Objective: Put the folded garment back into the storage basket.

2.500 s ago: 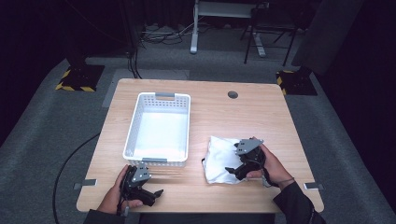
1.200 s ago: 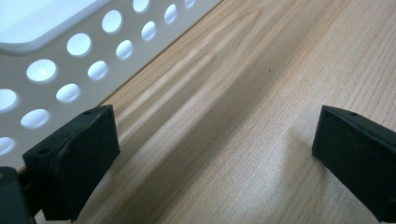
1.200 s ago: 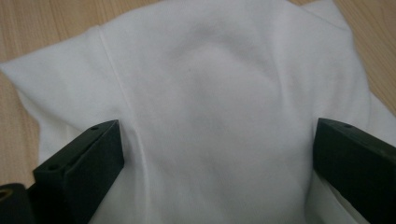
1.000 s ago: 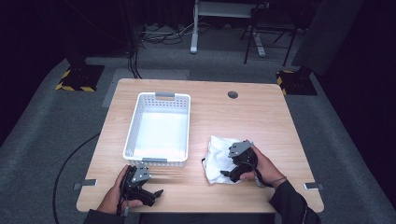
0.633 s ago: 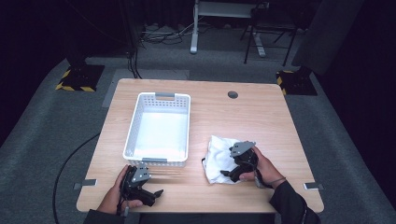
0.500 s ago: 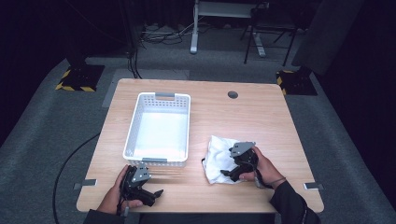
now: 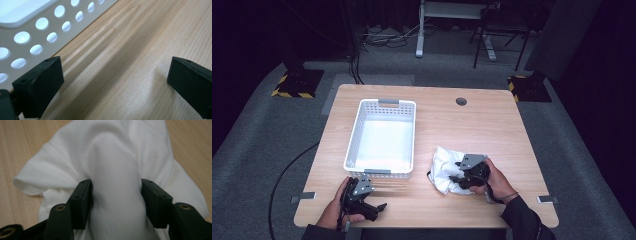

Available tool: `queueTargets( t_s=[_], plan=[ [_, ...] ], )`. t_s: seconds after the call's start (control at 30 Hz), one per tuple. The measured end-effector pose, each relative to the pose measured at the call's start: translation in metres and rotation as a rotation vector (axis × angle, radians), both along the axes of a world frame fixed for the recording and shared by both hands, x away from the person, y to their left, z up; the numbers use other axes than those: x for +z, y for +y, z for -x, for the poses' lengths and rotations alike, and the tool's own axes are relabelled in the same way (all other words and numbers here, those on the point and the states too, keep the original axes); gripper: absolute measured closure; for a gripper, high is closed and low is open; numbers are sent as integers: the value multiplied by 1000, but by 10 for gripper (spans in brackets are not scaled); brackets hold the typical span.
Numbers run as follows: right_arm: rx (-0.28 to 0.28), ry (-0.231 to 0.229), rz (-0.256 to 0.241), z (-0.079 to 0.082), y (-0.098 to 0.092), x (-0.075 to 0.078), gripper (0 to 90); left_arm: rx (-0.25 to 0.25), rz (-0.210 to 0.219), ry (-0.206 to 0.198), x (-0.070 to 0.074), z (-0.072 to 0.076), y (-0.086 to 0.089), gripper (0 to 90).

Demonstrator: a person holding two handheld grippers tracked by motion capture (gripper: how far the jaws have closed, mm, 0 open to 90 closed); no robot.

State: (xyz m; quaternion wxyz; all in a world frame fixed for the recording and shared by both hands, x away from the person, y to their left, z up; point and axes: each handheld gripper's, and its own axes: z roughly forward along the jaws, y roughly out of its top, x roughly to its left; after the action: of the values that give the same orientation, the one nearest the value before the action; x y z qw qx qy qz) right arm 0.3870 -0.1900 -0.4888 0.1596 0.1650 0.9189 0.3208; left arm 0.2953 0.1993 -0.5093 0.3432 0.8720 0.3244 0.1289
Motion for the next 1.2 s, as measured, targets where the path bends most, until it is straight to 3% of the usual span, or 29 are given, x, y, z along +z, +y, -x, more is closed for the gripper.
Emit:
queueTargets(
  t_s=[0.27, 0.4, 0.7, 1.2],
  plan=[
    [18, -63, 15, 4, -1, 0, 590, 0, 0, 0, 0, 0, 0, 5],
    [18, -60, 4, 4, -2, 2, 620, 0, 0, 0, 0, 0, 0, 5],
    [18, -48, -27, 5, -5, 9, 635, 0, 0, 0, 0, 0, 0, 5],
    [-14, -72, -63, 7, -9, 25, 641, 0, 0, 0, 0, 0, 0, 5]
  ],
)
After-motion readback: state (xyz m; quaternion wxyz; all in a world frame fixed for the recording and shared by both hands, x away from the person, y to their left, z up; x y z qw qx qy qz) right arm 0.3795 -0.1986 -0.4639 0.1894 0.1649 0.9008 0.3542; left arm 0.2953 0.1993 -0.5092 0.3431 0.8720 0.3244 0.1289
